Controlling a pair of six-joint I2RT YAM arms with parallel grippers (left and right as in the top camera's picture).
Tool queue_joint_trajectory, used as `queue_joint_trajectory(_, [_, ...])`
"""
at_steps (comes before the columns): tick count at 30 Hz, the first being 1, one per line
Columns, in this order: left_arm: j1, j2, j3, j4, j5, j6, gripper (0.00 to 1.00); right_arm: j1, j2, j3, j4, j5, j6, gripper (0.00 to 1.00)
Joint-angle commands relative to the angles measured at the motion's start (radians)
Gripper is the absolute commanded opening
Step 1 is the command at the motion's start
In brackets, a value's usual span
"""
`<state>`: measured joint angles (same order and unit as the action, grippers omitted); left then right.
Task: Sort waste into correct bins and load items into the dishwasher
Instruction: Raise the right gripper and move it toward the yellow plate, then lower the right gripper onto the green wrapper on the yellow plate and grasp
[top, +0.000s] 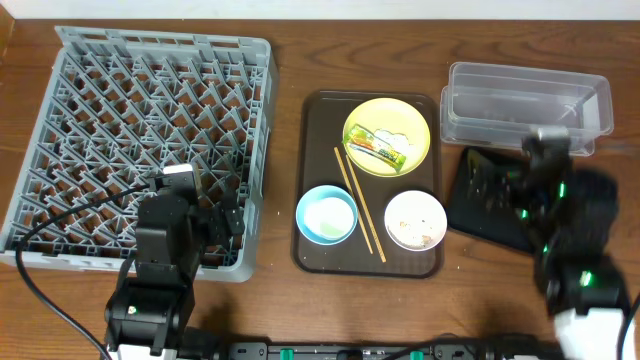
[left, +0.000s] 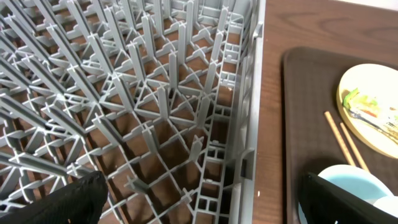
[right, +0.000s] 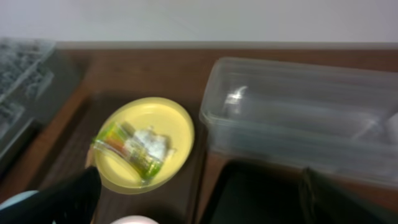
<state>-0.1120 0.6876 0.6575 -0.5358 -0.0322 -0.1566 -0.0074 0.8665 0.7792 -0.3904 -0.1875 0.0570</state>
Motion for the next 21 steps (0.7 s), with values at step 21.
queue_joint_trajectory(21, [0.005,0.003,0.025,-0.024,-0.002,0.003,0.99,0.056,0.360,0.397,-0.258,-0.186,-0.077,0.99])
